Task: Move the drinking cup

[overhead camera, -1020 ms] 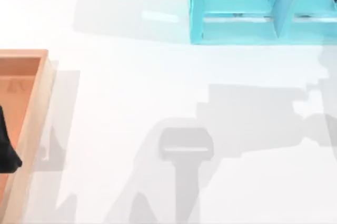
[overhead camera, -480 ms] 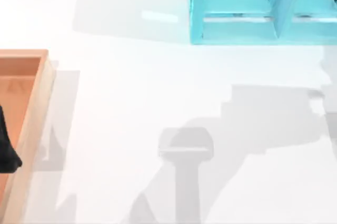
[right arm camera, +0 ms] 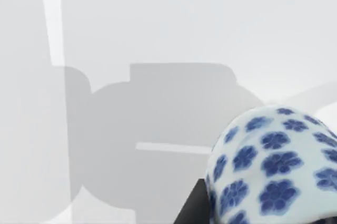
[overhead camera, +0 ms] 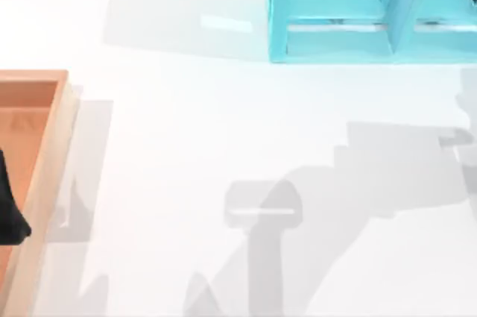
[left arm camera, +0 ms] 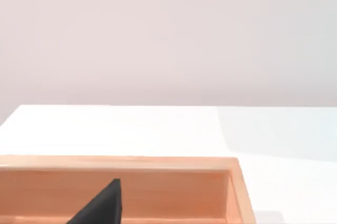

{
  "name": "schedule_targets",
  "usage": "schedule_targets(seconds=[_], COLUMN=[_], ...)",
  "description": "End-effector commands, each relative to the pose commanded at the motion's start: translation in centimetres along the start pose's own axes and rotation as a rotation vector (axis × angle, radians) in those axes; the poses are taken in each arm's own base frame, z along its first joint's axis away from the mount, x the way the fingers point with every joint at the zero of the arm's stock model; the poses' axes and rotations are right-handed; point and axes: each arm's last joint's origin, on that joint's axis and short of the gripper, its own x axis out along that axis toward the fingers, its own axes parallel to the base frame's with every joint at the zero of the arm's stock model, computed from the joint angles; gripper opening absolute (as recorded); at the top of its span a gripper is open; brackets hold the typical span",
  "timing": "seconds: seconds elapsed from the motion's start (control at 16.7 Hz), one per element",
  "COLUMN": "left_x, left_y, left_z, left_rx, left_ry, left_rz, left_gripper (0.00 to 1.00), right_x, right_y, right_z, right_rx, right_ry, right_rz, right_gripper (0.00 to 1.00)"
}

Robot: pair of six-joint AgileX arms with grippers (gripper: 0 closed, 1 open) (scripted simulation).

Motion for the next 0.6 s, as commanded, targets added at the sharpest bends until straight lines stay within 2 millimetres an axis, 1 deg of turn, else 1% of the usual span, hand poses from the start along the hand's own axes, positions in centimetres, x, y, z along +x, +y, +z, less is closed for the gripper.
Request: schedule_targets(seconds=[0.6], left_x=[0.00], left_y=[0.00], left_z=[0.00], left_rx=[0.000], left_ry=[0.000], left_rz=[0.000], left_gripper=[1.00], right_x=[0.00], right_y=[0.00], right_z=[0.00], right_rx=[0.000], right_ry=[0.000], right_rz=[0.000], right_gripper=[0.83])
